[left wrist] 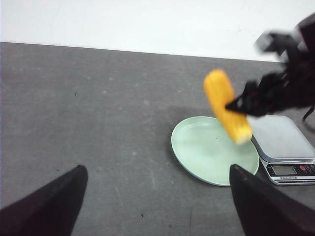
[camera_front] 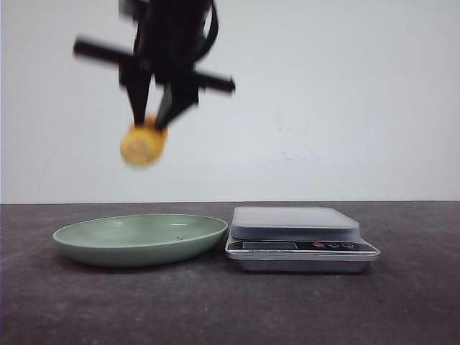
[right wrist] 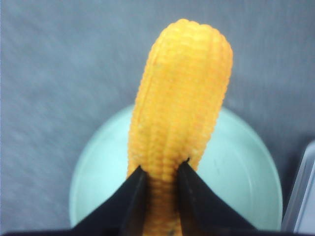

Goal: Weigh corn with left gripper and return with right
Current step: 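Carry the corn back over the plate and lower it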

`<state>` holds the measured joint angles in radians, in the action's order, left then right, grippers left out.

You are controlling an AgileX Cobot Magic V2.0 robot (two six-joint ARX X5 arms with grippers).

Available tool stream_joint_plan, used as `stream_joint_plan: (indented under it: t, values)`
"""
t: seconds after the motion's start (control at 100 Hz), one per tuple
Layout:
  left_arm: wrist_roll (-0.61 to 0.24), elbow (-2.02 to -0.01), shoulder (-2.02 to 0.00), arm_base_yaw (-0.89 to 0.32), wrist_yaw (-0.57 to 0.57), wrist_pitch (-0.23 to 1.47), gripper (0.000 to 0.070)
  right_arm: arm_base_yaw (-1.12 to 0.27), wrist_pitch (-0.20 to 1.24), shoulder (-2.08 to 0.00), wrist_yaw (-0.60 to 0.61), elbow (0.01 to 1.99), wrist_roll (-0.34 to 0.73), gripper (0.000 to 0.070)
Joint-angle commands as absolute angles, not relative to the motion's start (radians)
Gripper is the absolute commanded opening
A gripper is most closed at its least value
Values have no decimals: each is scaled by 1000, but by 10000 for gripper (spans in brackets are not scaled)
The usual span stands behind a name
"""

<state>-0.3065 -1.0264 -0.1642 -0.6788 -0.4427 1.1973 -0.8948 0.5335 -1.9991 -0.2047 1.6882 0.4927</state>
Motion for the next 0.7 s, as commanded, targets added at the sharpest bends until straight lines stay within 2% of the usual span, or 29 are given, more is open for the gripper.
stream_joint_plan:
  t: [0.0,0.28,0.39,0.42,0.49,0.53,0.69]
  values:
    - [-304,-1035,-168,-686,-445,1189,550,-905,535,-2033,-207,1713,525,0]
    - [-304,-1035,-168,-686,-445,1190,550,-905,579,-2100,-183,1713,604,0]
    - [-304,-1035,-168,-686,-445,1193,550,-910,569,-2101,-184,1713,603,3]
    - [-303,-1035,-168,-686,-445,1195,550,-910,567,-2101,-184,1713,603,33]
    - [-303,-1035,-168,-686,-445,1204,550,-910,566,-2101,-184,1713,604,197]
    - [-303,-1035,-168,-686,-445,1209,551,-910,566,-2101,-184,1713,604,261]
    - [-302,-1035,-168,-686,-445,1215,550,-910,569,-2101,-183,1713,605,278]
